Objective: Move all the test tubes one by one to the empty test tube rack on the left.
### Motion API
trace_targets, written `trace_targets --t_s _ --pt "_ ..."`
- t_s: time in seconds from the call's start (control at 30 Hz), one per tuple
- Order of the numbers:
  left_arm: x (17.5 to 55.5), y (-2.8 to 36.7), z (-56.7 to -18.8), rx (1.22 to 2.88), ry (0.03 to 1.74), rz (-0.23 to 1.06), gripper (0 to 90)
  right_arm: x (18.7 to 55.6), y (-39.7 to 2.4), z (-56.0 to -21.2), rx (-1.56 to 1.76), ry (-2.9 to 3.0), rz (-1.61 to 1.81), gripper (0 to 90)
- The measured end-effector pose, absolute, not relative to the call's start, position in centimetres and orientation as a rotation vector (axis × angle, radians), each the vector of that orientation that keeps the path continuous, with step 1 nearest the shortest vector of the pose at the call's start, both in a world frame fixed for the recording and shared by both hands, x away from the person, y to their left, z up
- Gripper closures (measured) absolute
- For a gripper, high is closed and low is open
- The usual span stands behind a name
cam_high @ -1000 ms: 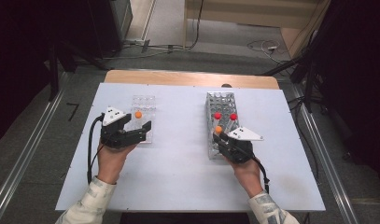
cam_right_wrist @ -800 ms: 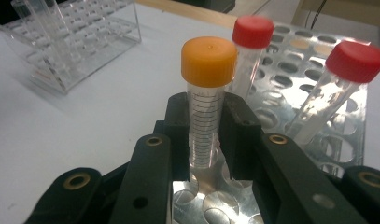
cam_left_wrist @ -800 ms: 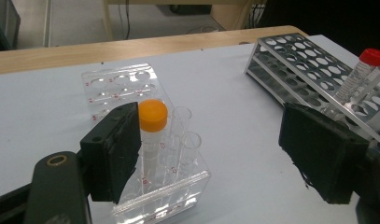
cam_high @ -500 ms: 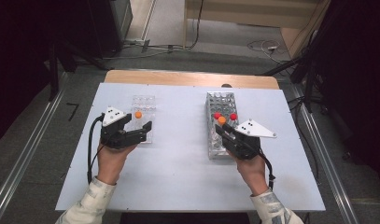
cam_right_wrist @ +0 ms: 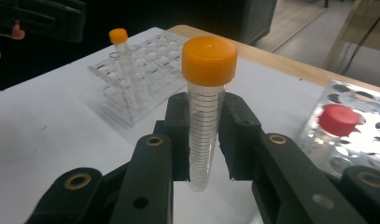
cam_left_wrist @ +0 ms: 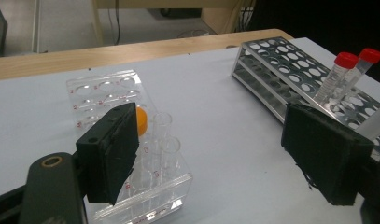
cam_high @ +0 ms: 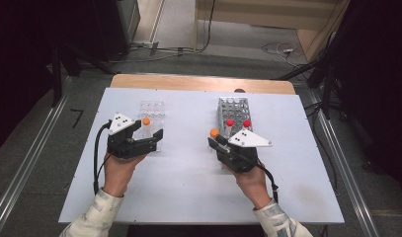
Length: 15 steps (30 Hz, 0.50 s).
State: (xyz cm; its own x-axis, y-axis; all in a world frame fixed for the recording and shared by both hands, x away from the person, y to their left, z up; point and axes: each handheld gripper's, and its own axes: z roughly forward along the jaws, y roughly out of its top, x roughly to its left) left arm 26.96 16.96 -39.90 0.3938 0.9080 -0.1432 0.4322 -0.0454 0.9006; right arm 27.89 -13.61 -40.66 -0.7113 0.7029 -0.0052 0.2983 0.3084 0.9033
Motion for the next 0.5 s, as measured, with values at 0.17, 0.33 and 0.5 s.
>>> trace_targets --t_s 0.17,0.33,0.5 --pt "26.9 16.7 -39.9 1.667 1.191 0.580 16.3 28.0 -11.9 -41.5 0.874 2.230 1.362 72.0" --pt "26.8 16.5 -39.9 1.672 1.180 0.577 16.3 28.3 -10.4 -42.3 0.872 2.267 1.355 72.1" --pt "26.7 16.2 -39.9 1.686 1.168 0.571 16.3 28.5 -9.1 -42.8 0.859 2.289 1.349 72.1"
